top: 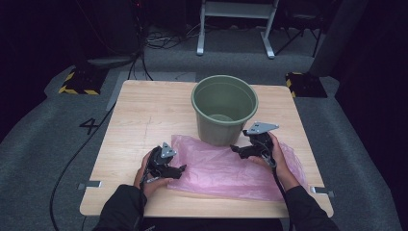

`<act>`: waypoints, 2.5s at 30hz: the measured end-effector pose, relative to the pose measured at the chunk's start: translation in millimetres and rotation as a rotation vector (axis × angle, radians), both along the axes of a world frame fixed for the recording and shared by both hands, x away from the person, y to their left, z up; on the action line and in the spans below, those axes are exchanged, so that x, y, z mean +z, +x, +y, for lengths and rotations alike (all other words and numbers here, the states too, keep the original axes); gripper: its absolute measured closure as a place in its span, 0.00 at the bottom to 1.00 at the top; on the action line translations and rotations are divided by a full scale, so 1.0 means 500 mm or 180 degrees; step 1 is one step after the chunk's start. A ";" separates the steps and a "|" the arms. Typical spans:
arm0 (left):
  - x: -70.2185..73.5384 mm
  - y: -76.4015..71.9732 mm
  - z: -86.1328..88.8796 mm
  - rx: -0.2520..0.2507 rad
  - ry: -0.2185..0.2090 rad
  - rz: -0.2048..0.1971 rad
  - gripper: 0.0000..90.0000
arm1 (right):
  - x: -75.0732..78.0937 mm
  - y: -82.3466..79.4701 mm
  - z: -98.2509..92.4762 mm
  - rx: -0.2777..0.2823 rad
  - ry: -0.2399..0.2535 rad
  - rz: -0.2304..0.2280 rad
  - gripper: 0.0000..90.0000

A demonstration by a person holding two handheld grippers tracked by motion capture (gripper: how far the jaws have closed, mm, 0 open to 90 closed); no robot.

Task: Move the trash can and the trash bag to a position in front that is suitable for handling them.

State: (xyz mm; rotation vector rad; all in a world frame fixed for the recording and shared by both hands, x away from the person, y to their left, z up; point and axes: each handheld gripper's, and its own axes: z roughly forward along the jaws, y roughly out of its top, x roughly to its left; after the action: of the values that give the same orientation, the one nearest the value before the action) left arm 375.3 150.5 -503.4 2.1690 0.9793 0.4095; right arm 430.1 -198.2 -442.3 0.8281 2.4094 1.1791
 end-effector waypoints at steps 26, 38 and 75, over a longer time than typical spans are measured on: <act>0.000 0.002 -0.009 -0.0014 -0.0005 0.0015 0.18 | -0.109 -0.198 -0.045 0.0506 -0.0364 0.0234 0.31; 0.030 0.002 0.036 0.0027 -0.0047 -0.0149 0.19 | -0.111 -0.145 -0.099 0.0169 -0.0234 0.0220 0.46; 0.000 0.008 0.002 -0.0199 0.0000 0.0020 0.17 | -0.119 -0.206 0.070 0.0945 -0.0315 0.0011 0.21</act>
State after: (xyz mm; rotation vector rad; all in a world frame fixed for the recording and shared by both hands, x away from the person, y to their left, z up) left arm 379.2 151.3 -503.5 2.1961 0.9124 0.3729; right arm 327.0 -163.0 -501.8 0.4532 2.6350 1.1466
